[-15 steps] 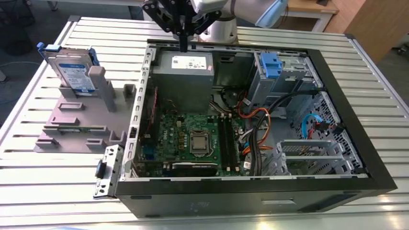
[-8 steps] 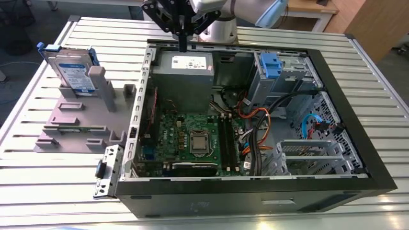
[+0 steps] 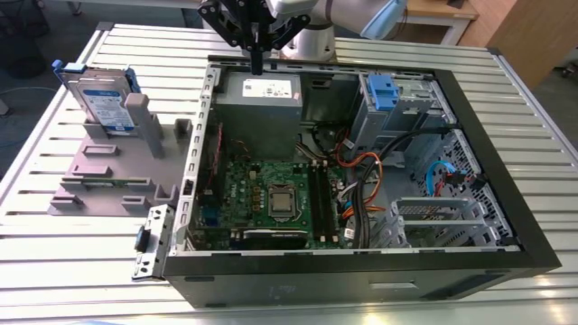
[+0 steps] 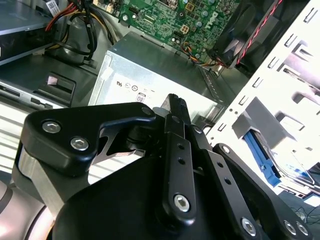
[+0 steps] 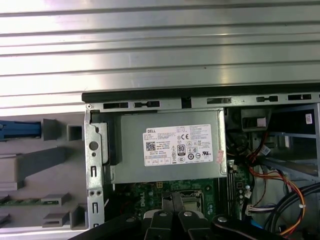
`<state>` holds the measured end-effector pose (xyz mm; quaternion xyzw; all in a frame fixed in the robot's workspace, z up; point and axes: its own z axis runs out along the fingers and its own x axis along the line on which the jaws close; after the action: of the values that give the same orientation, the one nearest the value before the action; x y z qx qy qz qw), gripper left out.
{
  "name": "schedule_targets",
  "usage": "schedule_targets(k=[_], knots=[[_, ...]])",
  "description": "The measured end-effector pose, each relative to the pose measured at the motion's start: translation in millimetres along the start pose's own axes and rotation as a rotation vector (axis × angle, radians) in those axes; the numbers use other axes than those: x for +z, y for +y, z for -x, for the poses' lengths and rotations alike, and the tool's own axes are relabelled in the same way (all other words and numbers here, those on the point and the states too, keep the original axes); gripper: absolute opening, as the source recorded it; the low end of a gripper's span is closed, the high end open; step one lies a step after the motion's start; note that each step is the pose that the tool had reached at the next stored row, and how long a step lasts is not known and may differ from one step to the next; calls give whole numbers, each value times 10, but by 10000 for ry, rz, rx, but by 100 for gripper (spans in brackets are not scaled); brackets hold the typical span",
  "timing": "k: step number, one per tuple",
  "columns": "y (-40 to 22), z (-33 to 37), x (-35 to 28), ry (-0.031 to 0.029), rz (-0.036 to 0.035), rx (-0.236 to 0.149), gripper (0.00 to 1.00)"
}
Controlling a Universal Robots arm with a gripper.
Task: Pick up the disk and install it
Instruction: 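Reach for the disk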
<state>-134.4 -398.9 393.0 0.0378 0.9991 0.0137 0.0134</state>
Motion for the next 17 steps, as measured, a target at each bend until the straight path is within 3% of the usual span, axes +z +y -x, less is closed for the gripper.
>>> schedule_targets(k=[17], knots=[[0, 0, 0, -7, -99, -3, 11]])
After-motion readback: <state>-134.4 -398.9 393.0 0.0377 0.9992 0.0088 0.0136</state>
